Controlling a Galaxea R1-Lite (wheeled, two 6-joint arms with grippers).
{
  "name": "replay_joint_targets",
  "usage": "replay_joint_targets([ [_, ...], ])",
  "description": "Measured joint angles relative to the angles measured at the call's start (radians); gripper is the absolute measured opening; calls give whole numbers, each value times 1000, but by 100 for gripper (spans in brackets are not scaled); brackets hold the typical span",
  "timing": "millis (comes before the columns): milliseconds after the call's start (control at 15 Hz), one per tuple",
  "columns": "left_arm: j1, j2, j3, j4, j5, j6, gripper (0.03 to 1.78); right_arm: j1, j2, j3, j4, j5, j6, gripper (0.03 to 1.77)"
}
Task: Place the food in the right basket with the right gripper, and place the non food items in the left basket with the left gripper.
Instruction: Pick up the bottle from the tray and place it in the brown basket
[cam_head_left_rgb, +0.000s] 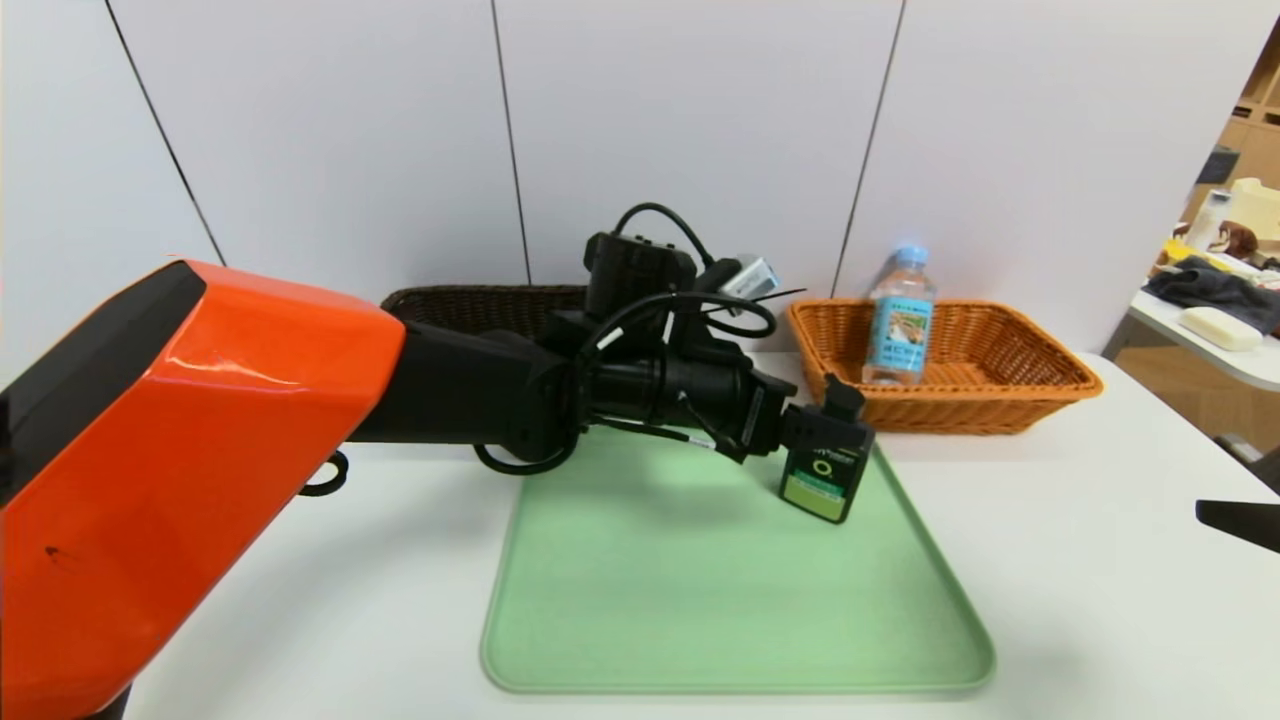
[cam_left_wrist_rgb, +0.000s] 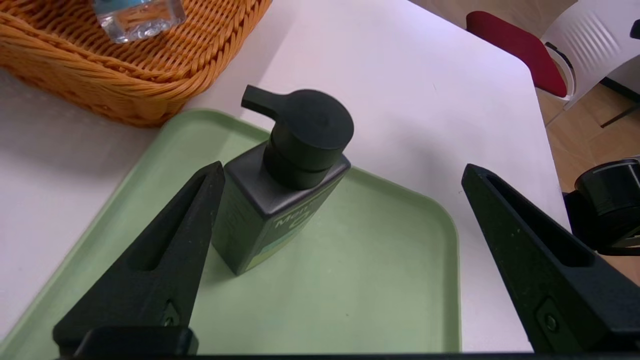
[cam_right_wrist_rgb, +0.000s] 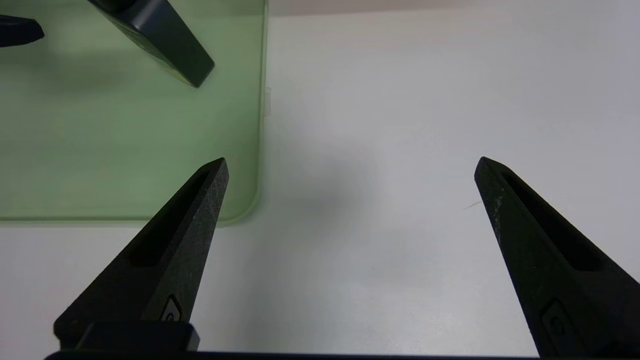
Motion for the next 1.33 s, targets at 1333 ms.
replay_joint_targets([
  [1333, 11, 120, -11, -128, 5, 2, 169, 9, -4, 26, 0, 20, 28, 170],
])
